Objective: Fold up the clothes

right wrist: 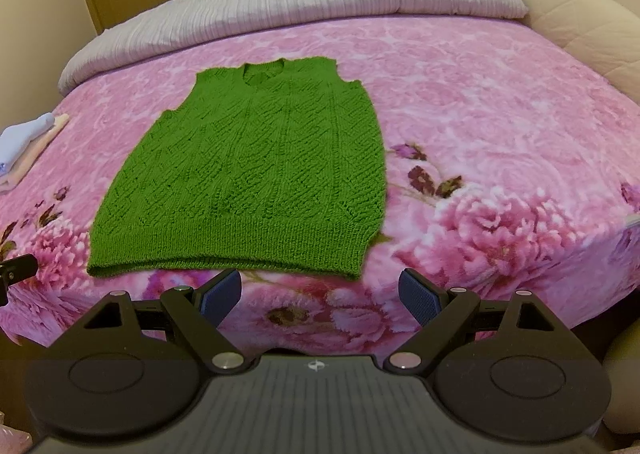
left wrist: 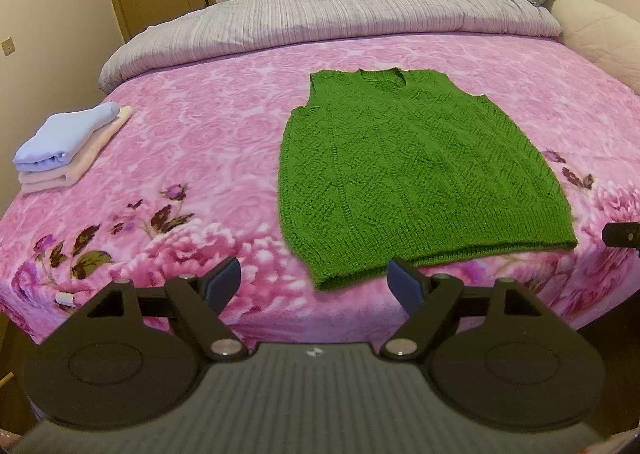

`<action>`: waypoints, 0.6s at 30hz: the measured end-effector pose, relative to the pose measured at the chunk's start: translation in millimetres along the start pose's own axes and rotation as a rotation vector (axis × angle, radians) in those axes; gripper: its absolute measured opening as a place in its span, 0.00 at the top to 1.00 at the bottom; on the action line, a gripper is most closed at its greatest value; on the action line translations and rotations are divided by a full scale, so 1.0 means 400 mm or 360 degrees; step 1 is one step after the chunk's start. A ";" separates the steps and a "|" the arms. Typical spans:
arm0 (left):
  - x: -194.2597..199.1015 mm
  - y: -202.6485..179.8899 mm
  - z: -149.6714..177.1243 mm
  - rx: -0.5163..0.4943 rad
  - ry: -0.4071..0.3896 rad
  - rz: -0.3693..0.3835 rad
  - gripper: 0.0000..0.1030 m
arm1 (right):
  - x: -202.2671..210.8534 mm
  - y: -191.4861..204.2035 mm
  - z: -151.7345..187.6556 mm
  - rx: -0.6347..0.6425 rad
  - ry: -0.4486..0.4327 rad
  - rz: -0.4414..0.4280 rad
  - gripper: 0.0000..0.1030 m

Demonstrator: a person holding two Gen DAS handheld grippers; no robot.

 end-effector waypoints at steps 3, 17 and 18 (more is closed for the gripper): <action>0.005 0.002 -0.001 -0.0001 -0.0005 -0.0003 0.25 | 0.003 0.001 -0.001 0.0001 -0.0004 -0.0006 0.14; -0.047 0.034 -0.026 0.0003 0.0030 0.0058 0.24 | -0.029 -0.059 -0.021 -0.0057 0.0027 0.0033 0.14; -0.061 0.034 -0.032 -0.0001 0.0036 0.0067 0.24 | -0.035 -0.064 -0.023 -0.0060 0.0034 0.0033 0.14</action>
Point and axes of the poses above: each gripper's, at about its wrist camera, not at the fingertips, and x roughly against the way its jaws point, y to its left, z to its underside, the point moved 8 cm from there along -x, roughly the way its jaws point, and after that the axes turned 3 degrees about -x, right-handed, at the moved point
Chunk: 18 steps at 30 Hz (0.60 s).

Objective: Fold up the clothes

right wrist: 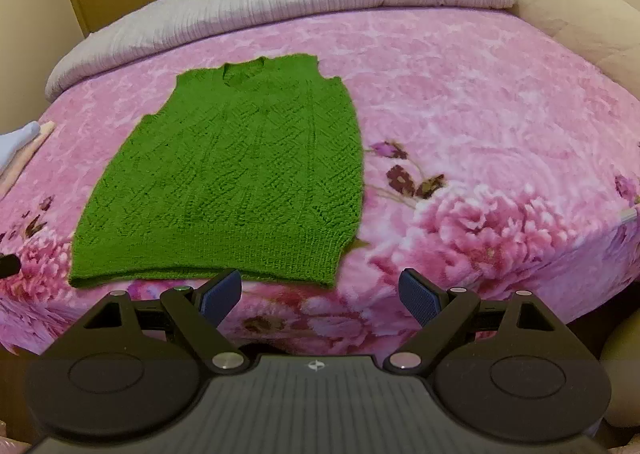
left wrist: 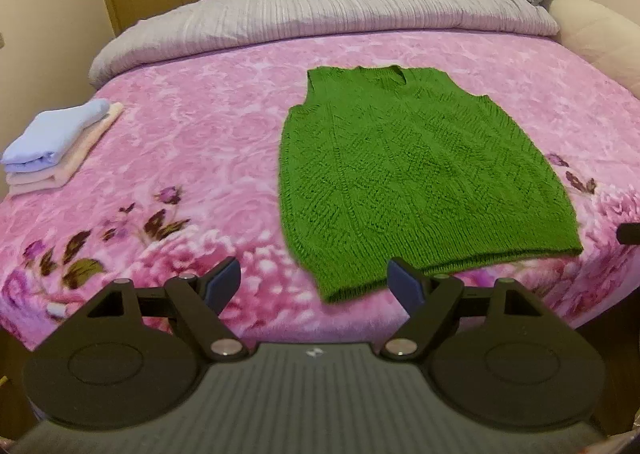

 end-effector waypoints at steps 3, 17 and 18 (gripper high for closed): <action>-0.043 -0.007 -0.022 -0.0011 0.0007 0.0049 0.24 | -0.024 -0.016 -0.008 -0.0022 0.0019 -0.0003 0.14; -0.335 -0.017 -0.140 -0.0075 0.0146 0.0219 0.25 | -0.253 -0.079 -0.168 -0.0089 0.0107 -0.0093 0.18; -0.354 -0.014 -0.153 -0.0078 0.0147 0.0226 0.25 | -0.269 -0.079 -0.182 -0.0083 0.0106 -0.0096 0.19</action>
Point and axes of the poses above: each gripper's, at about its wrist camera, not at the fingertips, and x roughly against the way its jaws point, y to its left, z to its underside, the point moved 8 cm from there along -x, roughly the way its jaws point, and after that the axes turned 3 degrees about -x, right-handed, at the moved point
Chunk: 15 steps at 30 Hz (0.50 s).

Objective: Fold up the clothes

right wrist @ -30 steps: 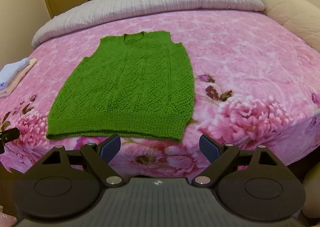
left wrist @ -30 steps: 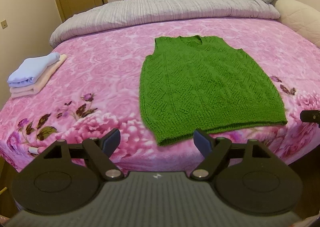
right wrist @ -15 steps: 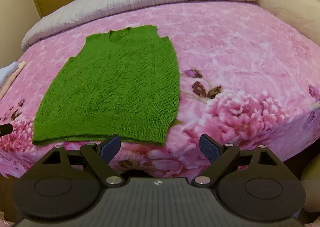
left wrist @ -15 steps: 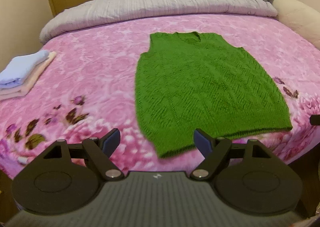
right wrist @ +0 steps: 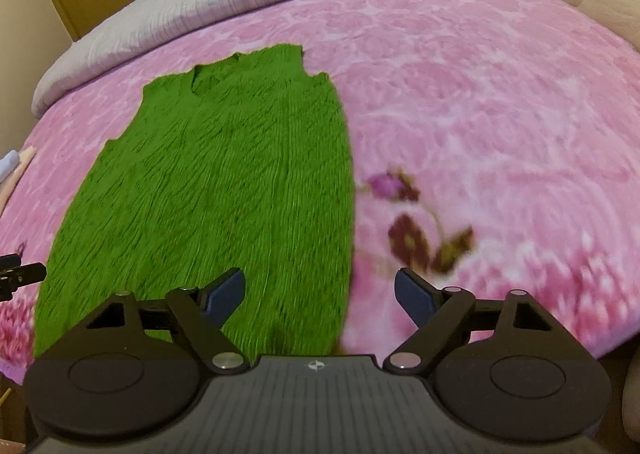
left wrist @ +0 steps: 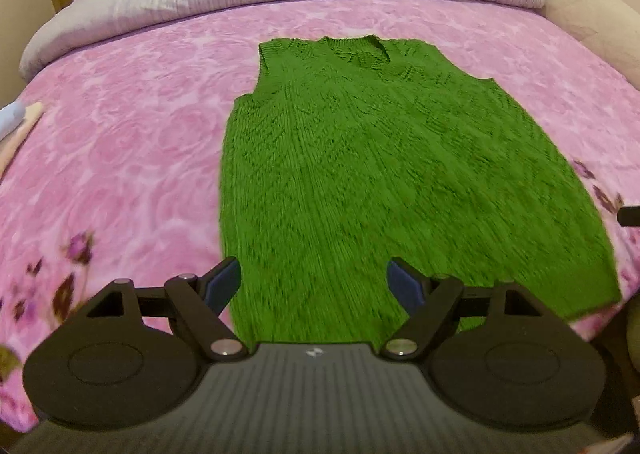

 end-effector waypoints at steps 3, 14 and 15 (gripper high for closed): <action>-0.036 0.017 -0.041 0.0008 -0.0028 0.0049 0.26 | -0.036 0.002 -0.044 0.0024 -0.0004 -0.0031 0.22; -0.189 0.096 -0.193 -0.0029 -0.0067 0.0160 0.33 | -0.195 -0.004 -0.203 0.0083 0.0056 -0.0213 0.42; -0.203 0.103 -0.208 -0.0035 -0.0065 0.0178 0.33 | -0.214 -0.002 -0.218 0.0091 0.0069 -0.0232 0.45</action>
Point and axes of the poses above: each gripper's, at about its wrist camera, not at the fingertips, and x roughly against the way its jaws point, y to its left, z to its underside, the point moved 8 cm from there along -x, roughly the way its jaws point, and after that the axes turned 3 degrees about -x, right-handed, at the moved point
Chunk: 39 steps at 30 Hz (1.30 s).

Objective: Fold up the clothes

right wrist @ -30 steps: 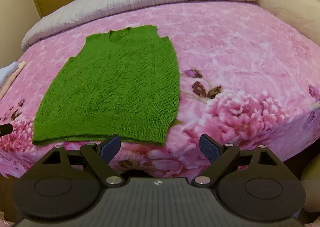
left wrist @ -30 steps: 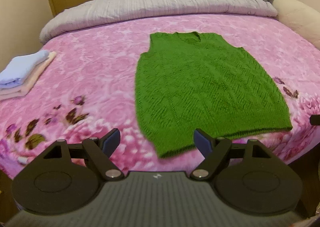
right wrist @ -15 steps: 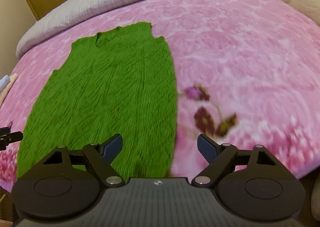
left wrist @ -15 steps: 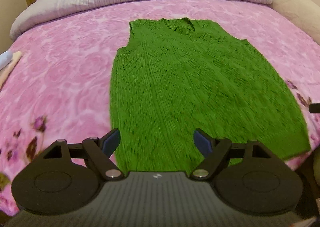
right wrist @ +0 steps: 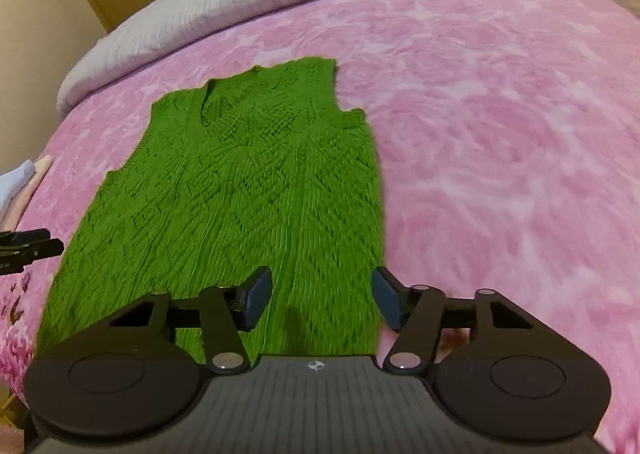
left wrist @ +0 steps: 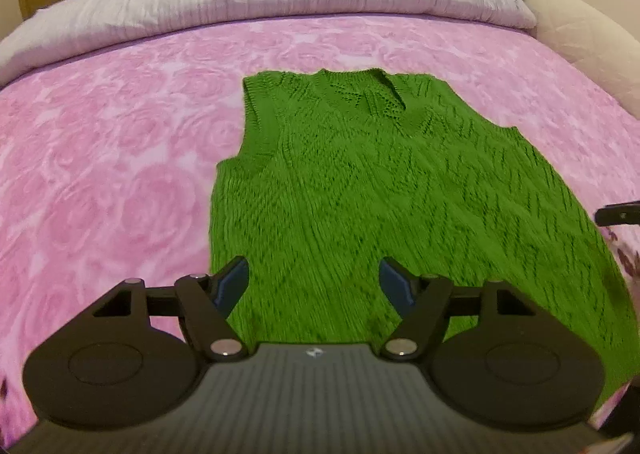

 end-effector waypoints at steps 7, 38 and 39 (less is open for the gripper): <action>-0.121 0.052 -0.100 -0.0045 -0.0003 0.0111 0.34 | -0.124 0.004 -0.138 0.0097 0.0006 -0.0147 0.62; -0.575 0.249 -0.450 0.0322 -0.0169 0.0738 0.91 | -0.484 -0.050 -0.586 0.0029 -0.0231 -0.0601 0.90; -0.542 0.249 -0.451 0.0309 -0.0213 0.0753 0.91 | -0.458 -0.044 -0.589 0.0053 -0.0269 -0.0604 0.91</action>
Point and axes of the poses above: each gripper's, at about its wrist camera, not at the fingertips, and x roughly against the way its jaws point, y to its left, z to its underside, the point moved 8 cm from there along -x, roughly the way its jaws point, and after that the axes turned 3 degrees about -x, right-handed, at the moved point
